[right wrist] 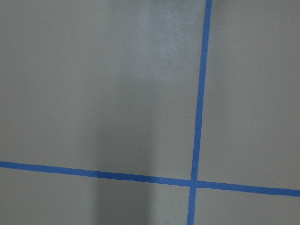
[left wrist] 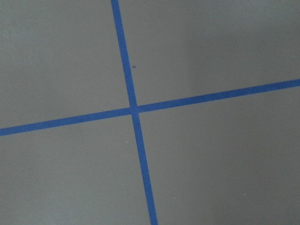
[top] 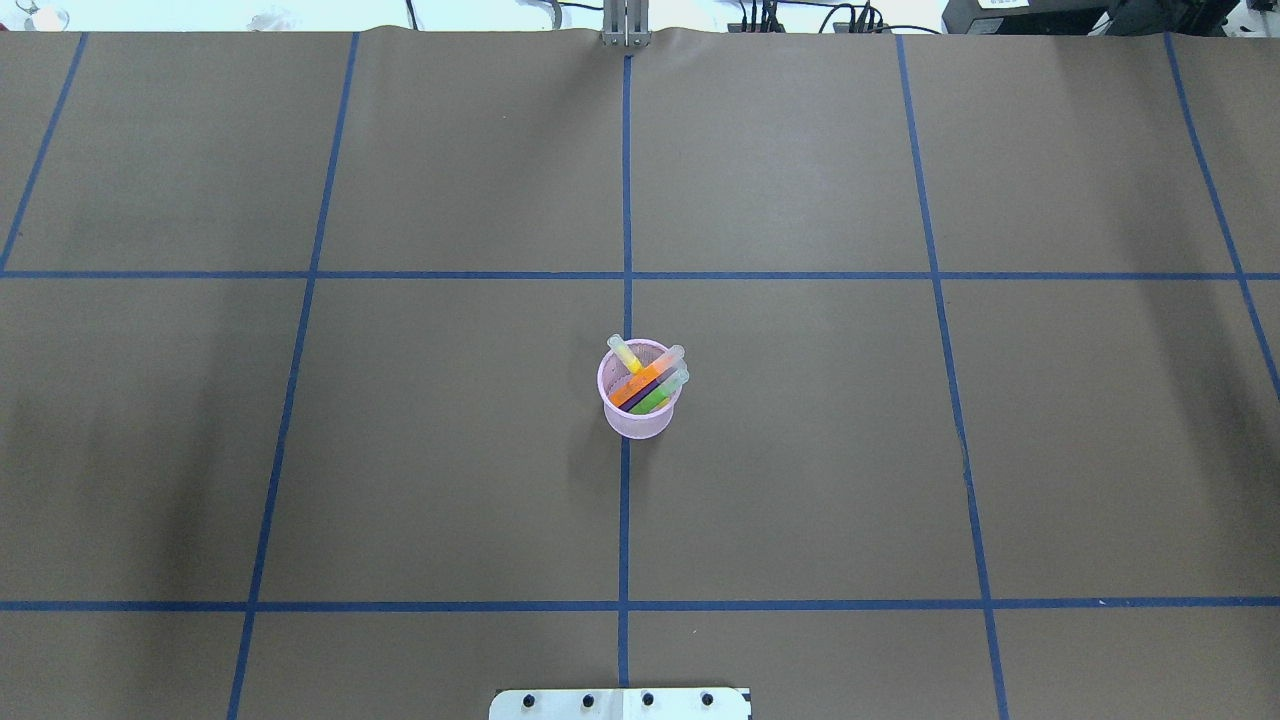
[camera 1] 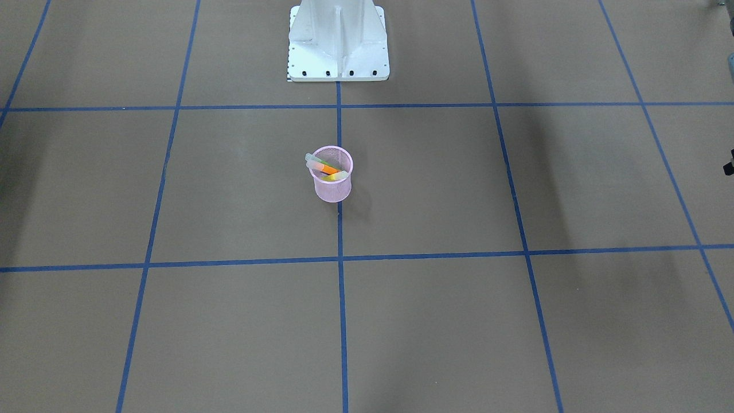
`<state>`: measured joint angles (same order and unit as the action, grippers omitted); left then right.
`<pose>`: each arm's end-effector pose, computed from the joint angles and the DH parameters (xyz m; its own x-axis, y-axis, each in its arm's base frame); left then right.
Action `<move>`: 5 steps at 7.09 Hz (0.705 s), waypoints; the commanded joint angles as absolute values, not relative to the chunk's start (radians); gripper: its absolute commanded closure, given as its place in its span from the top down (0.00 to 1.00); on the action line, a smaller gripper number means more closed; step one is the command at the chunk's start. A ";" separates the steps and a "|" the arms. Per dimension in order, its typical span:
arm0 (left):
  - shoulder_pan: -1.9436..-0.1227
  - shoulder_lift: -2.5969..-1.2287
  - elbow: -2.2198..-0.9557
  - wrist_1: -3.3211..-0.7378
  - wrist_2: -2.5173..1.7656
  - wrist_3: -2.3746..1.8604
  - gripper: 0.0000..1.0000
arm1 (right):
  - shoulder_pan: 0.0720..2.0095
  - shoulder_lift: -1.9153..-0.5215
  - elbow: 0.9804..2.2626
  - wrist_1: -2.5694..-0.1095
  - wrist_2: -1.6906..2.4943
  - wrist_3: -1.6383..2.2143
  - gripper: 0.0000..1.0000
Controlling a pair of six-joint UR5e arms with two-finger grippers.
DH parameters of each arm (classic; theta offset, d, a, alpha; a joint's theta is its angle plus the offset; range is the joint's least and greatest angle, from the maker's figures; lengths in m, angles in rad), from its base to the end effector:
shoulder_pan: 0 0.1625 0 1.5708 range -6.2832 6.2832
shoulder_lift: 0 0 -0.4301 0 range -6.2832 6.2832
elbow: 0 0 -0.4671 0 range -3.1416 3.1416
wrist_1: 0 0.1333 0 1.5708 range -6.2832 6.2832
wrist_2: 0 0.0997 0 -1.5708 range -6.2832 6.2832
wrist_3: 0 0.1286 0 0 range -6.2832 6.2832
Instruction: Collect pens into pen holder
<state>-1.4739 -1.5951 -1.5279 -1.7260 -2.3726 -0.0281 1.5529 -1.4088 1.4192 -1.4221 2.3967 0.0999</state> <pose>0.0162 -0.5896 0.6762 0.6851 0.1369 -0.7155 -0.0766 0.9903 0.1161 0.0271 -0.6493 0.6524 0.6741 -0.0295 0.7381 -0.0498 0.9951 0.0852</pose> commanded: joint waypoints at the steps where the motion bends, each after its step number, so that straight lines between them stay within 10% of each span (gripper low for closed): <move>1: -1.505 -1.592 -1.520 -1.713 -2.378 -0.035 1.00 | 1.568 -1.453 1.445 -1.413 2.396 0.104 1.00; 5: -1.505 -1.595 -1.522 -1.715 -2.370 -0.035 1.00 | 1.572 -1.448 1.460 -1.414 2.373 0.103 1.00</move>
<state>-1.5043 -1.5943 -1.5211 -1.7149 -2.3742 -0.0352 1.5717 -1.4497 1.4549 -1.4120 2.3763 0.1044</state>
